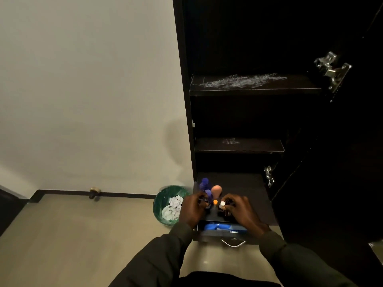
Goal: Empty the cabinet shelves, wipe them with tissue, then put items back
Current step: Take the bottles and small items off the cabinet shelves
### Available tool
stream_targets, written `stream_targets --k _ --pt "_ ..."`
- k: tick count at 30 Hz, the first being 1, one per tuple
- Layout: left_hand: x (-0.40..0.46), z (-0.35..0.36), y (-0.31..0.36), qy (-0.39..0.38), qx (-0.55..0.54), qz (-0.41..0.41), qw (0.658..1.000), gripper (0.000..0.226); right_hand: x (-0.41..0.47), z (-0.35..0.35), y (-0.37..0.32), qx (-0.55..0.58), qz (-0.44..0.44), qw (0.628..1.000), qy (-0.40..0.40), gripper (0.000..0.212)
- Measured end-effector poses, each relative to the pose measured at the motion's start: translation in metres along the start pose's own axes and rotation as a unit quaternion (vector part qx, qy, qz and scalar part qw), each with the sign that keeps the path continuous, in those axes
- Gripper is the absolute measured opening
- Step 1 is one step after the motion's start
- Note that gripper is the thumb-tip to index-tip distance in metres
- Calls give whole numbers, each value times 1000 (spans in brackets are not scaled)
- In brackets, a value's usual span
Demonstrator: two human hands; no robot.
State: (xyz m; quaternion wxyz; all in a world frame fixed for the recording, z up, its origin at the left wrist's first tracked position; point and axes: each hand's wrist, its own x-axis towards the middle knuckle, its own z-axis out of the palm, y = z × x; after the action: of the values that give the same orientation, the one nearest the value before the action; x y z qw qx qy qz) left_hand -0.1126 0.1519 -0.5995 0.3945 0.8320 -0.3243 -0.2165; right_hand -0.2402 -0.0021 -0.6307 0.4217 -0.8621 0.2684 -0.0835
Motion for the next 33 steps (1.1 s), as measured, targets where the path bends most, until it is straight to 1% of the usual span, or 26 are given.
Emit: stream_targets --k 3,6,8,15,21,26,29,33 --pt "0 10 -17 -11 32 -13 999 22 0 9 7 -11 -6 1000 -10 26" --pt "1 19 -27 -18 46 -19 999 19 3 22 11 -20 -17 999 -18 25" --pt "3 26 -32 -18 50 -15 998 21 6 32 14 -25 -16 999 -21 25" --pt "12 43 -53 -17 75 -1 997 10 13 52 28 -30 -30 998 -38 32" --pt "16 48 -62 -27 86 -3 996 22 17 58 36 -29 -43 998 -43 24" --pt "20 53 -66 -24 107 -7 994 14 19 61 38 -30 -52 997 -41 23" --pt "19 56 -66 -22 110 -6 994 14 19 64 41 -20 -47 998 -47 20" --pt "20 59 -68 -23 106 -18 994 12 18 67 41 -7 -41 998 -49 22"
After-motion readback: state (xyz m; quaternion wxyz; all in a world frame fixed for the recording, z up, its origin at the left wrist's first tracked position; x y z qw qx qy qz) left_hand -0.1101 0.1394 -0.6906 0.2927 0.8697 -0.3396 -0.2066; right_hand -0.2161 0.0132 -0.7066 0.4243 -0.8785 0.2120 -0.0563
